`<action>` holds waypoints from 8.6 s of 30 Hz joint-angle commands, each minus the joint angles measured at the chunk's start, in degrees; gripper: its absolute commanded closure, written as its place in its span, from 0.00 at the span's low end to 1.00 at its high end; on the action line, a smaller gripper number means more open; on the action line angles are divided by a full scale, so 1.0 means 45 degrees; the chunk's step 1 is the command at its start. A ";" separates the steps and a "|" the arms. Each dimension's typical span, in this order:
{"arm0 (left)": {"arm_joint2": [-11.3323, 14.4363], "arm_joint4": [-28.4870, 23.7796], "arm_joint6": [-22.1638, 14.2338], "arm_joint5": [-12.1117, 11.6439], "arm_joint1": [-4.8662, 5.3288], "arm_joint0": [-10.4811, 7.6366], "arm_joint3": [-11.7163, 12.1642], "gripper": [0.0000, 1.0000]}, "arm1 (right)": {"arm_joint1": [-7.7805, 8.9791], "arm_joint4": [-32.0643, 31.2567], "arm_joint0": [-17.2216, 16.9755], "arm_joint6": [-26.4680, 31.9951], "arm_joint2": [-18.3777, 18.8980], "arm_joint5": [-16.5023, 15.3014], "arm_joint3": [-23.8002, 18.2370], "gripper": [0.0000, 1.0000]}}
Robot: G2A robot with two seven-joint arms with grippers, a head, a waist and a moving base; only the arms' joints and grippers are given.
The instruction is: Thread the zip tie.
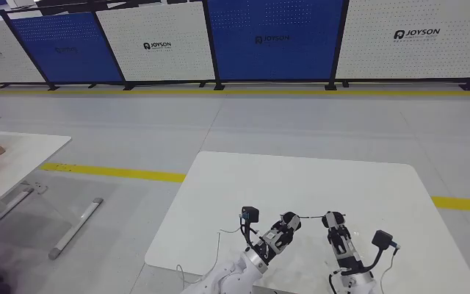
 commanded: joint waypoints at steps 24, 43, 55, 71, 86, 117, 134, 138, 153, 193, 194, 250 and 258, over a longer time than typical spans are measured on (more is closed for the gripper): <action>0.0000 0.0000 0.0000 0.0000 0.0000 0.0000 0.0000 1.00 | -0.0097 -0.0086 -0.0004 0.0075 0.0075 0.0000 0.0029 1.00; 0.0000 0.0000 0.0000 0.0000 0.0000 0.0000 0.0000 1.00 | -0.0187 -0.0278 0.0157 0.0359 -0.0052 0.0000 0.0223 1.00; -0.0005 -0.0580 -0.0234 -0.0037 -0.0030 0.0030 -0.0102 1.00 | -0.0193 -0.0291 0.0274 0.0497 -0.0151 0.0000 0.0217 1.00; -0.0604 -0.3653 -0.2254 -0.0725 0.0073 0.0025 -0.0387 1.00 | -0.0076 -0.0111 0.0249 0.0873 -0.0059 0.0000 -0.0242 1.00; -0.0582 -0.4321 -0.2575 -0.0725 0.0107 -0.0110 -0.0399 1.00 | -0.0008 0.0498 0.0335 0.1504 0.0096 0.0000 -0.0209 1.00; -0.0328 -0.3498 -0.1687 -0.0725 0.0113 -0.0143 -0.0215 1.00 | 0.0266 0.0779 0.0094 0.0862 0.0172 0.0000 -0.0486 1.00; -0.0351 -0.3273 -0.1514 -0.0725 0.0154 -0.0114 -0.0271 1.00 | 0.0310 0.0613 0.0264 0.0626 -0.0061 0.0000 -0.0351 1.00; -0.0308 -0.1201 -0.0666 -0.0725 0.0189 -0.0107 -0.0145 1.00 | 0.0350 0.0590 0.0163 0.0373 0.0039 0.0000 -0.0409 1.00; -0.0270 0.0434 -0.0843 -0.0725 0.0377 0.0040 -0.0286 1.00 | 0.0278 -0.0382 -0.0143 -0.0673 0.0007 0.0000 -0.0425 1.00; -0.0270 0.0434 -0.0843 -0.0725 0.0377 0.0040 -0.0286 1.00 | 0.0005 -0.0713 -0.0455 -0.1287 -0.0274 0.0000 -0.0162 1.00; -0.0270 0.0434 -0.0843 -0.0725 0.0377 0.0040 -0.0286 1.00 | 0.0003 -0.0722 -0.0443 -0.1262 -0.0259 0.0000 -0.0132 1.00; -0.0270 0.0434 -0.0843 -0.0725 0.0377 0.0040 -0.0286 1.00 | -0.0414 -0.0803 -0.0487 -0.0371 0.0170 0.0000 -0.0091 1.00; -0.0270 0.0434 -0.0843 -0.0725 0.0377 0.0040 -0.0286 1.00 | -0.0473 -0.0787 -0.0423 -0.0316 0.0146 0.0000 -0.0008 1.00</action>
